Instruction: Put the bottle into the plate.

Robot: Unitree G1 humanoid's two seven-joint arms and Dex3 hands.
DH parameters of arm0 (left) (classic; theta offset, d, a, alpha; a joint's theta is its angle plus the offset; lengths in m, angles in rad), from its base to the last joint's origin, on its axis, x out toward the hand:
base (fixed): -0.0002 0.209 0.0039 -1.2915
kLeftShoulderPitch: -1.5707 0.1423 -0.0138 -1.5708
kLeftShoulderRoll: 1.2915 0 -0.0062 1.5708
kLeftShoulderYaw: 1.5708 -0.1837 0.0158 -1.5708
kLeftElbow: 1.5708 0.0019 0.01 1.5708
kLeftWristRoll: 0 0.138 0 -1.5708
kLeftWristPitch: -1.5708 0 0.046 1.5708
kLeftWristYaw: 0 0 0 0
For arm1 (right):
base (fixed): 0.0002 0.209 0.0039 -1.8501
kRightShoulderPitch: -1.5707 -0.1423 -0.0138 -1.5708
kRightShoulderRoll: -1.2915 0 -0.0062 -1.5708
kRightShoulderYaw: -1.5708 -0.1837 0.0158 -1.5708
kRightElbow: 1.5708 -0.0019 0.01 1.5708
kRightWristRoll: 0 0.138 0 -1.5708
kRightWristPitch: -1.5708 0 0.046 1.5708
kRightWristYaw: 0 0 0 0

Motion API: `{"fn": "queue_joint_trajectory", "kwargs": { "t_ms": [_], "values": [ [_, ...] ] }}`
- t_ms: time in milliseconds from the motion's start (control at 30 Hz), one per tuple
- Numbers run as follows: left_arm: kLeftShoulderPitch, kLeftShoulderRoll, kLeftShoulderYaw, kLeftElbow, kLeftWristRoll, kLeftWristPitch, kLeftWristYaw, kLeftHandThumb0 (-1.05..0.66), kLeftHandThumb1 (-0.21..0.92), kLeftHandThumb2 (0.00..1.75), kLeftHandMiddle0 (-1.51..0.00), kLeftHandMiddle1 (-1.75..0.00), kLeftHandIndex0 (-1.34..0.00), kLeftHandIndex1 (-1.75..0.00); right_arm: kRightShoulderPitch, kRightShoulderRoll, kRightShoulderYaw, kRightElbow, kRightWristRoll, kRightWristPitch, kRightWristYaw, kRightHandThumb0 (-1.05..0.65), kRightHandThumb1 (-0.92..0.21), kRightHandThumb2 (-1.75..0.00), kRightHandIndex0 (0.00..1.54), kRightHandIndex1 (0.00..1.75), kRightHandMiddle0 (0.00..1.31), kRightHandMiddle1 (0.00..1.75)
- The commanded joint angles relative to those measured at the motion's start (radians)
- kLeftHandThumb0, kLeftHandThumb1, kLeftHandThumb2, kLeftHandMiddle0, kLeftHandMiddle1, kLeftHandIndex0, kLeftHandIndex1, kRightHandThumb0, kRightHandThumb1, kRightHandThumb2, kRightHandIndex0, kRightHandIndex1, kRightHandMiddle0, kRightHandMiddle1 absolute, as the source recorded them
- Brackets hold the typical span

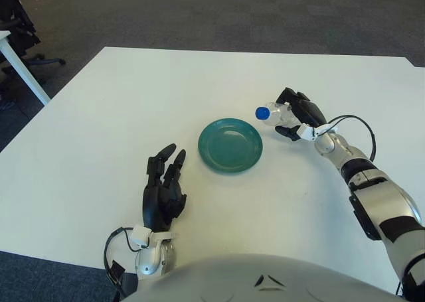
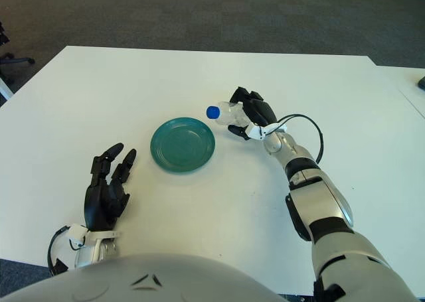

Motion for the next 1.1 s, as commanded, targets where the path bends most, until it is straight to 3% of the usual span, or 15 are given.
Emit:
{"fn": "queue_joint_trajectory", "kwargs": {
  "t_ms": [0,400,700,1067],
  "values": [
    [-0.013,0.002,0.007,0.059,-0.005,0.015,-0.011,-0.86,0.92,0.61,-0.47,-0.18,-0.09,-1.06,-0.008,0.0,-0.021,-0.05,0.026,-0.014,0.016,-0.11,-0.21,-1.41,1.36,1.75,1.16,1.75],
    [-0.07,0.0,0.025,0.113,0.052,0.001,0.02,-0.82,0.92,0.64,-0.47,-0.19,-0.08,-1.06,-0.066,0.009,-0.031,-0.13,0.034,-0.039,0.087,-0.13,-0.2,-1.43,1.36,1.75,1.16,1.75],
    [-0.089,0.0,0.025,0.126,0.079,0.004,0.046,-0.82,0.92,0.67,-0.46,-0.19,-0.07,-1.06,-0.03,0.05,0.011,-0.277,-0.02,-0.004,0.094,-0.21,-0.26,-1.39,1.34,1.75,1.13,1.75],
    [-0.107,0.0,0.017,0.137,0.112,-0.007,0.067,-0.8,0.92,0.69,-0.45,-0.19,-0.06,-1.06,-0.028,0.073,0.056,-0.376,-0.04,-0.033,0.159,-0.26,-0.29,-1.37,1.32,1.75,1.11,1.75]
  ]
}}
